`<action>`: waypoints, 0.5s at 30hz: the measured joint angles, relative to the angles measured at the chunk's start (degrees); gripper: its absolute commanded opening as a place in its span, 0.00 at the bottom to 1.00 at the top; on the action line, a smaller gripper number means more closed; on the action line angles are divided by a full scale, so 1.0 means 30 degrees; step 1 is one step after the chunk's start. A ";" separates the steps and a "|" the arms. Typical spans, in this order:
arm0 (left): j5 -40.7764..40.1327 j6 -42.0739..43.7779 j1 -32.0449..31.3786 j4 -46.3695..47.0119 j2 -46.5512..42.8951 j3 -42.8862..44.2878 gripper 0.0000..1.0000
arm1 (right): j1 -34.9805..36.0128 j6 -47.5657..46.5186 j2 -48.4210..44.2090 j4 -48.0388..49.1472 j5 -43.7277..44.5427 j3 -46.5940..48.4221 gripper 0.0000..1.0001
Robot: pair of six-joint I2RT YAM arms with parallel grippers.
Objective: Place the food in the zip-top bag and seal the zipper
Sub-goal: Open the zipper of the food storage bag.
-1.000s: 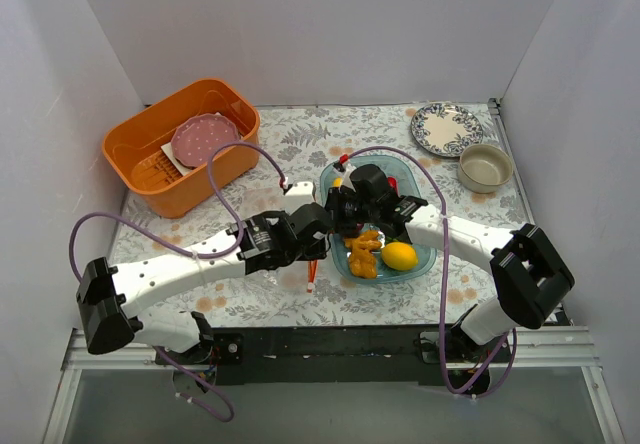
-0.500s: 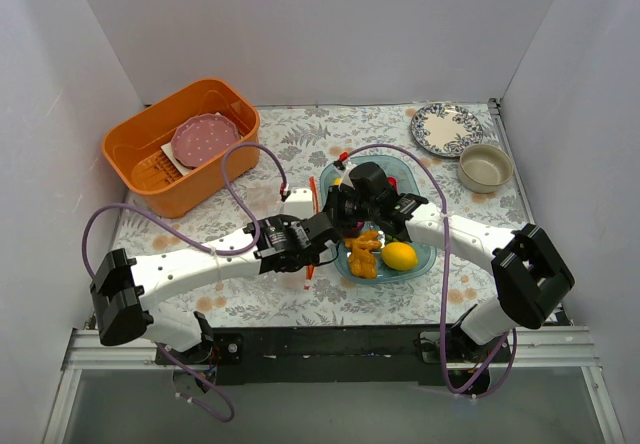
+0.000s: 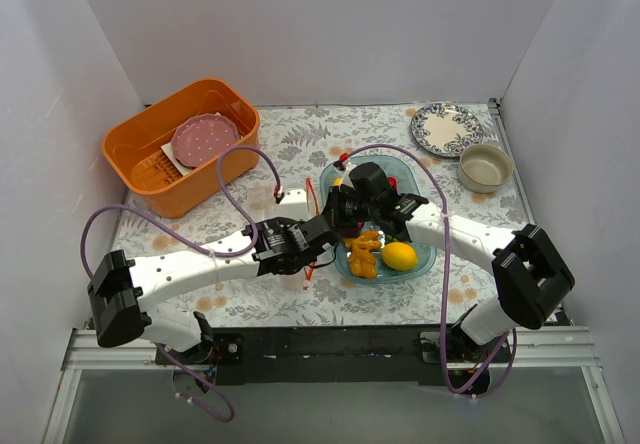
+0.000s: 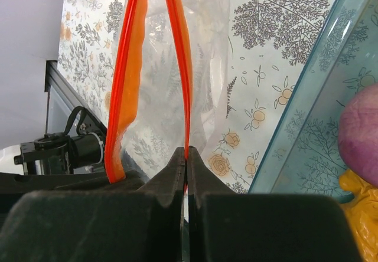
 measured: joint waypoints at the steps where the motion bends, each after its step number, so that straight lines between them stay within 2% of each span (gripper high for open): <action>1: -0.0007 -0.0066 0.0000 -0.0007 -0.0058 -0.0109 0.03 | 0.0000 -0.0007 -0.0007 -0.0007 0.0000 0.0000 0.01; 6: -0.0452 -0.0641 0.0000 -0.0459 -0.0393 -0.0240 0.00 | 0.0000 -0.0270 0.0087 -0.0648 0.0087 0.0248 0.01; 11: -0.1173 -0.1443 0.0000 -0.1872 -0.0699 0.0168 0.00 | 0.0000 -0.1231 0.1923 -0.2324 0.0532 0.2353 0.01; 15: -0.1632 -0.2186 0.0000 -0.2885 -0.1180 0.0408 0.00 | 0.0000 -0.1909 0.2616 -0.3031 0.0590 0.2667 0.01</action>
